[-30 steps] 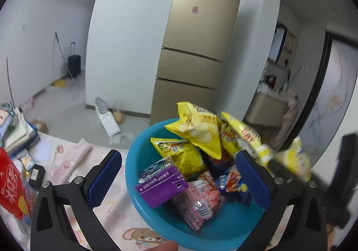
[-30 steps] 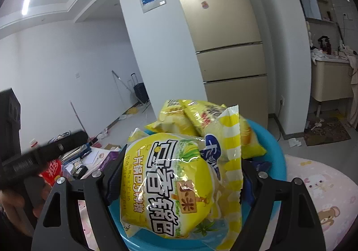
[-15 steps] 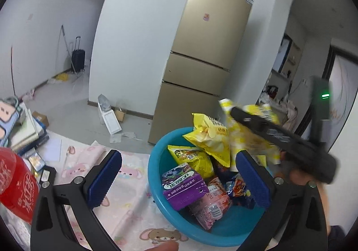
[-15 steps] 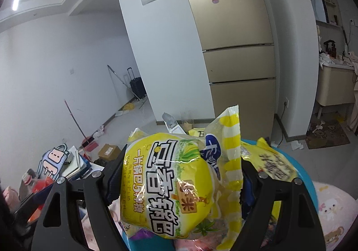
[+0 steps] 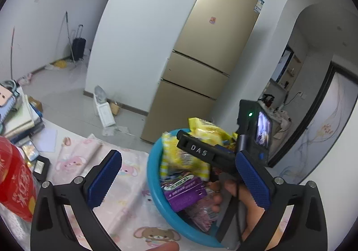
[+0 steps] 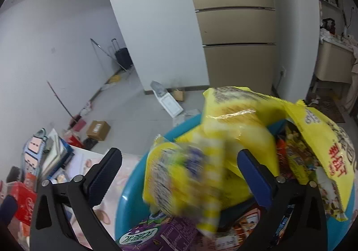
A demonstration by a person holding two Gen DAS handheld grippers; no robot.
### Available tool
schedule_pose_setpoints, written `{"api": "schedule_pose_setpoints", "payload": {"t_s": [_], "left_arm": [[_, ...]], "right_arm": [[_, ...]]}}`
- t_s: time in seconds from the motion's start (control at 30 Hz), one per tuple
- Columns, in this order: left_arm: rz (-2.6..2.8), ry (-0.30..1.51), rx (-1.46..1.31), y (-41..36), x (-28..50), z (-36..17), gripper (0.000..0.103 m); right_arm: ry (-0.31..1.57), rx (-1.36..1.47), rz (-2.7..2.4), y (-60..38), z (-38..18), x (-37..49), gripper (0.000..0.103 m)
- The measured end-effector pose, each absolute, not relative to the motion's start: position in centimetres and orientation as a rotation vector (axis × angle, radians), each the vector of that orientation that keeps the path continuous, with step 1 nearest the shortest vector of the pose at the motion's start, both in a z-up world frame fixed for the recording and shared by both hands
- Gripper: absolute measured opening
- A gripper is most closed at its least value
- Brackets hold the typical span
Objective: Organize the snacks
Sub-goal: 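Open the left tool to drop the chips bag while the right tool drops the puffs bag, then withdraw both tools from the basin toward the remaining snacks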
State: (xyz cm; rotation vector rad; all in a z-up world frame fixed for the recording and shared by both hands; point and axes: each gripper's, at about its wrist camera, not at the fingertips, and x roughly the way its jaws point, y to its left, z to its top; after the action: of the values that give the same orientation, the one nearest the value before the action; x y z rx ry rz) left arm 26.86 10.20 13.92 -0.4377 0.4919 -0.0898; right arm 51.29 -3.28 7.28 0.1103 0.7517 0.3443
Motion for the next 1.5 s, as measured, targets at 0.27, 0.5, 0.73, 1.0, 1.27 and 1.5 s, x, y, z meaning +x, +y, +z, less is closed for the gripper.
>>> {"api": "schedule_pose_setpoints", "payload": {"t_s": [0.27,0.5,0.73,1.0,1.27,1.5], "left_arm": [[-0.104,0.465,-0.396,9.4,26.2,15.0,0.103],[-0.13,0.378,-0.302,7.4,23.3,18.4,0.103],[-0.175,0.301,-0.176,3.0,18.0,22.2,0.103],[-0.128,0.267,-0.07,-0.2,12.4,21.1,0.103],[-0.203,0.363,0.006,-3.2,10.1,15.0,0.103],[-0.23,0.484,0.004,-3.9,11.2,9.4,0.103]], "right_arm": [[0.644,0.138,0.367,-7.8,10.6,47.5,0.103],[0.433,0.132,0.38,-13.0,16.5,39.8,0.103],[0.235,0.071,0.398,-17.3,20.7,31.1,0.103],[0.216,0.018,0.332,-19.9,18.2,24.9,0.103],[0.231,0.065,0.318,-24.3,14.5,21.3,0.103],[0.32,0.053,0.304,-25.1,9.7,21.7,0.103]]}}
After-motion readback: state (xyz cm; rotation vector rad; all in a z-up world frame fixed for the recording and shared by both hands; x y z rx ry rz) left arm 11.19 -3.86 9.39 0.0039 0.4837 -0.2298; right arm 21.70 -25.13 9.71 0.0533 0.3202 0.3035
